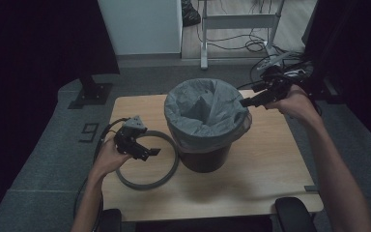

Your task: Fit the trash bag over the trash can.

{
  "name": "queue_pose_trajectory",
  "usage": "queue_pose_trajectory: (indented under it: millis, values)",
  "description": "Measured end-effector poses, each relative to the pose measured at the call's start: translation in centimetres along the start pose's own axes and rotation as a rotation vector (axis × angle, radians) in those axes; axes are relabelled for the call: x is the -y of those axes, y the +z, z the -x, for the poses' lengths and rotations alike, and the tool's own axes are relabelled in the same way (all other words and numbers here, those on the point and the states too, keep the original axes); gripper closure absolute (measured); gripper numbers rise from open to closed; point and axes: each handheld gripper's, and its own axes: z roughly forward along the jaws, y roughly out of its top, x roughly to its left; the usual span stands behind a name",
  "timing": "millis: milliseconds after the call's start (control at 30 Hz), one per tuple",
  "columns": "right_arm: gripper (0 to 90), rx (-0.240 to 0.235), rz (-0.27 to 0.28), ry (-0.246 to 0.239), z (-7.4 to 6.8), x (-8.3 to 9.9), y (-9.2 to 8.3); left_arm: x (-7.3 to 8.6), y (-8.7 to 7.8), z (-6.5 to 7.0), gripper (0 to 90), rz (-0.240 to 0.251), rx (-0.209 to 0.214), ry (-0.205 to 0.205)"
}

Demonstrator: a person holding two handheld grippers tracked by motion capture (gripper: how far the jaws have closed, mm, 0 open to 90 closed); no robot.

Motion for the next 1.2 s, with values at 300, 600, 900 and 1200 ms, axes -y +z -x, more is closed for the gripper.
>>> queue_pose_trajectory:
  millis: [300,600,900,1200]
  values:
    - [14.6,-0.064,-0.032,-0.115,-3.6,-4.3,3.3,4.5,2.9,-1.5,0.0,0.089,-0.062,-0.159]
    - [18.8,-0.072,-0.159,-0.118,-5.4,-7.2,10.6,5.3,4.2,-1.6,0.0,0.115,-0.065,-0.167]
    - [12.8,-0.017,-0.283,-0.12,-5.1,-5.8,18.5,6.4,3.4,-2.2,0.0,0.143,-0.056,-0.18]
    - [14.0,-0.047,-0.251,-0.127,-5.6,-6.8,15.7,6.9,3.0,-2.4,0.0,0.152,-0.065,-0.18]
